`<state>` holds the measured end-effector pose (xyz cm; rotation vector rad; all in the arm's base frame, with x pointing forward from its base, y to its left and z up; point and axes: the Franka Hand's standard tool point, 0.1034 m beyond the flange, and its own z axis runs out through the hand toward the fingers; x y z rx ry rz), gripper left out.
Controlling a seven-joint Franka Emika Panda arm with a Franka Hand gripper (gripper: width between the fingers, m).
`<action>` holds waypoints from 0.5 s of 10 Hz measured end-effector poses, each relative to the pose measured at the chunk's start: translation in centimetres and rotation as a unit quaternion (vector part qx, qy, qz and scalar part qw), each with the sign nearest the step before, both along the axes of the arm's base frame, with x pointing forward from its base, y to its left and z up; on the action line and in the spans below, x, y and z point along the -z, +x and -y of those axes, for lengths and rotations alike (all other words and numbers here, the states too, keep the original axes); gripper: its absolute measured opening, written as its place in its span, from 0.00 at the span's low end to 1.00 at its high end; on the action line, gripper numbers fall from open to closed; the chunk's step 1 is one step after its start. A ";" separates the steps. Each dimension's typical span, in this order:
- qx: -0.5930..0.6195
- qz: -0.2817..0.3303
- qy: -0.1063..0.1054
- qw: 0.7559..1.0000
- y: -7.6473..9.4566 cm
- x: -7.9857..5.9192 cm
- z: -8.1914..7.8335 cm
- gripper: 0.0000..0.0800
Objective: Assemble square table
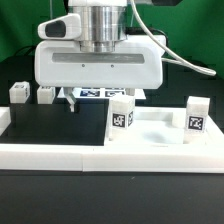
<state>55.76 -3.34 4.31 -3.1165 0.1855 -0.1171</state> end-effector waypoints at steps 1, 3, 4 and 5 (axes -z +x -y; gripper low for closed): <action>0.001 -0.012 0.002 1.000 -0.5 0.8 0.1 0.81; 0.003 -0.033 0.007 0.999 -0.7 1.7 -0.2 0.81; 0.002 -0.041 0.007 0.999 -0.9 2.5 -0.2 0.81; 0.001 -0.048 0.009 0.999 -1.0 2.9 -0.4 0.81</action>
Offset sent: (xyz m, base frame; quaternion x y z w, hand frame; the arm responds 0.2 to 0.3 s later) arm 0.0027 0.0206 -0.0327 0.0546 -0.0589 0.0014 0.9968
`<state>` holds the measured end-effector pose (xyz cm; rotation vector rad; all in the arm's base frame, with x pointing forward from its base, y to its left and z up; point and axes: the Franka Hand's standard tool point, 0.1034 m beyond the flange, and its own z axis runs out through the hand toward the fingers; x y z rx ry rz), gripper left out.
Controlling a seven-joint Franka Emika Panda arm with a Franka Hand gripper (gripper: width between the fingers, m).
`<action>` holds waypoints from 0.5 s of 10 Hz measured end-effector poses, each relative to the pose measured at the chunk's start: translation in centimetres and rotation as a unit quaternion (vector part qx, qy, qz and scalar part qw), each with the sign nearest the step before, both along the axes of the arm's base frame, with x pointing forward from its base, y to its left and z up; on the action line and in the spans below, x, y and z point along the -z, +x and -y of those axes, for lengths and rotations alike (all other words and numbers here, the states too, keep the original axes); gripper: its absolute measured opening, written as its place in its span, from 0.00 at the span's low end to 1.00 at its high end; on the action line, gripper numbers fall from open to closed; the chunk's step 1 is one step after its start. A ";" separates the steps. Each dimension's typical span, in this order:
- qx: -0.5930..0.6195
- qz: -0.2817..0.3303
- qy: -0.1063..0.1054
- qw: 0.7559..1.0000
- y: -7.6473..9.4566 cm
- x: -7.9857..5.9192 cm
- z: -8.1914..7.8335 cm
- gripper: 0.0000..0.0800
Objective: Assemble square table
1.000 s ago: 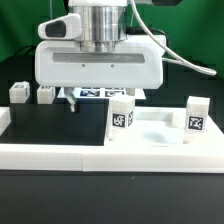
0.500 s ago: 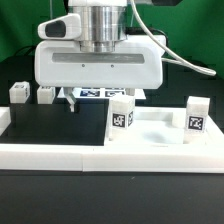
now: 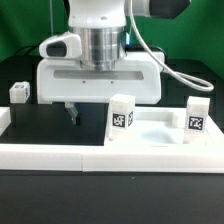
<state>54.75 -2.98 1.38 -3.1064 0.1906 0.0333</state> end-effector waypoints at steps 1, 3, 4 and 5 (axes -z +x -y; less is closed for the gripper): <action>-0.002 -0.006 0.002 1.000 -0.1 0.2 0.0 0.81; 0.002 -0.009 0.005 1.000 -0.1 0.1 0.5 0.81; 0.002 -0.010 0.005 1.000 -0.1 0.1 0.5 0.81; 0.002 -0.010 0.005 1.000 -0.1 0.1 0.5 0.78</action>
Offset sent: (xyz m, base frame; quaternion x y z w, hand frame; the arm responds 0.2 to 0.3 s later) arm 0.0000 0.0000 0.0000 0.0000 0.0000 0.0000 1.0000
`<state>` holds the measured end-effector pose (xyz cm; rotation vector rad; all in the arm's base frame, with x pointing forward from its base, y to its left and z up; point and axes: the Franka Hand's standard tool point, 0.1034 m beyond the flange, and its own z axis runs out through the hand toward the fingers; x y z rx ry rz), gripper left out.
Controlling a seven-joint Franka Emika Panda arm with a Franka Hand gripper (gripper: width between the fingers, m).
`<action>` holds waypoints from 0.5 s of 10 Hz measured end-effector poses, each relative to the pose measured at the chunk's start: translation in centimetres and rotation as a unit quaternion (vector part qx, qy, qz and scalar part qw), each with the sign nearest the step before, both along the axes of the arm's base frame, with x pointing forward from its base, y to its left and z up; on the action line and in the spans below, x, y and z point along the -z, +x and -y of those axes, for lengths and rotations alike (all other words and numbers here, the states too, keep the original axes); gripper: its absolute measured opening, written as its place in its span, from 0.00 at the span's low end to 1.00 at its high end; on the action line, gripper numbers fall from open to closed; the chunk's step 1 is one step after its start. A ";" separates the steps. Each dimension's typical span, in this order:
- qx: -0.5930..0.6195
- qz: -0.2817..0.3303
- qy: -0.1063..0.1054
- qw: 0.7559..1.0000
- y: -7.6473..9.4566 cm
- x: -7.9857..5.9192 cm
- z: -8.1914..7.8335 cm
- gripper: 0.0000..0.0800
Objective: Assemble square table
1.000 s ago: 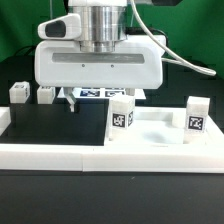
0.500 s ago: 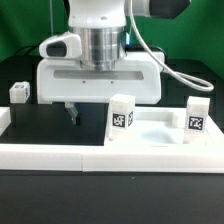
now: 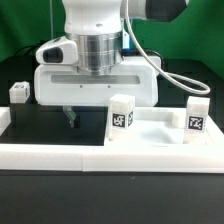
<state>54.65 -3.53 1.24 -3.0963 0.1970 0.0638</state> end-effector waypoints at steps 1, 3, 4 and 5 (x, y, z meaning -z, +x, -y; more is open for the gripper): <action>0.000 0.000 0.000 1.000 0.0 0.0 0.0 0.78; 0.000 0.000 0.000 1.000 0.0 0.0 0.0 0.33; 0.000 0.000 0.000 1.000 0.0 0.0 0.0 0.14; 0.000 0.000 0.000 1.000 0.0 0.0 0.0 0.14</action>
Offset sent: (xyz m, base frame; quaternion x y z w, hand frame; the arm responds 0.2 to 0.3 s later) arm 0.0000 0.0000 0.0000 0.0000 0.0000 0.0000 1.0000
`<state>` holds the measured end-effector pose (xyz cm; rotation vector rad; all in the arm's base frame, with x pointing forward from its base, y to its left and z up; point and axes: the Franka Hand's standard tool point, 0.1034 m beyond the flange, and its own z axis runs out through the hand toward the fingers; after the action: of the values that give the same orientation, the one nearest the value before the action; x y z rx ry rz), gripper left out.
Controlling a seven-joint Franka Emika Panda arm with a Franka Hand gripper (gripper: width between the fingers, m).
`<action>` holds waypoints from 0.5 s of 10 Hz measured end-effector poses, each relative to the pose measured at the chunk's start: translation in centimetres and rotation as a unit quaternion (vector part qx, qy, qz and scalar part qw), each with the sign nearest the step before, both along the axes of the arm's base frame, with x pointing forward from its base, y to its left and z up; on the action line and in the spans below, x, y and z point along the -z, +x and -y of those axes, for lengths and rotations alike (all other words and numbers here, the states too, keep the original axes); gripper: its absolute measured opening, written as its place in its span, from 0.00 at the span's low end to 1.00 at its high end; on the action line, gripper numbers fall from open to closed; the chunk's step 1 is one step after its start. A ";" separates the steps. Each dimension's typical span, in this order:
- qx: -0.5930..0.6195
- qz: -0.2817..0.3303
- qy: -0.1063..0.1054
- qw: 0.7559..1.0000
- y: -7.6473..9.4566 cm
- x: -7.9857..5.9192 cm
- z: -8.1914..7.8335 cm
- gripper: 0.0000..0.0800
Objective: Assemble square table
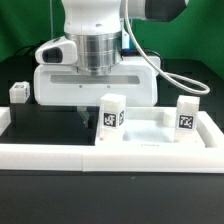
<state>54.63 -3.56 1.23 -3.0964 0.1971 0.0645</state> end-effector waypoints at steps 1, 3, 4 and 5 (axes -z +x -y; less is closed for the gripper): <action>-0.002 -0.001 0.000 1.000 -0.1 0.0 0.0 0.07; -0.002 -0.001 0.000 1.000 0.0 0.0 0.0 0.07; -0.002 -0.001 0.000 1.000 0.0 0.0 0.0 0.07; -0.002 -0.001 0.000 1.000 0.0 0.0 0.0 0.07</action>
Offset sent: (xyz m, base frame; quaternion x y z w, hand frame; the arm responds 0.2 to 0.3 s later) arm 0.0000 0.0000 0.0000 0.0000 0.0000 0.0000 1.0000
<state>54.58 -3.56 1.22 -3.0974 0.1911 0.0666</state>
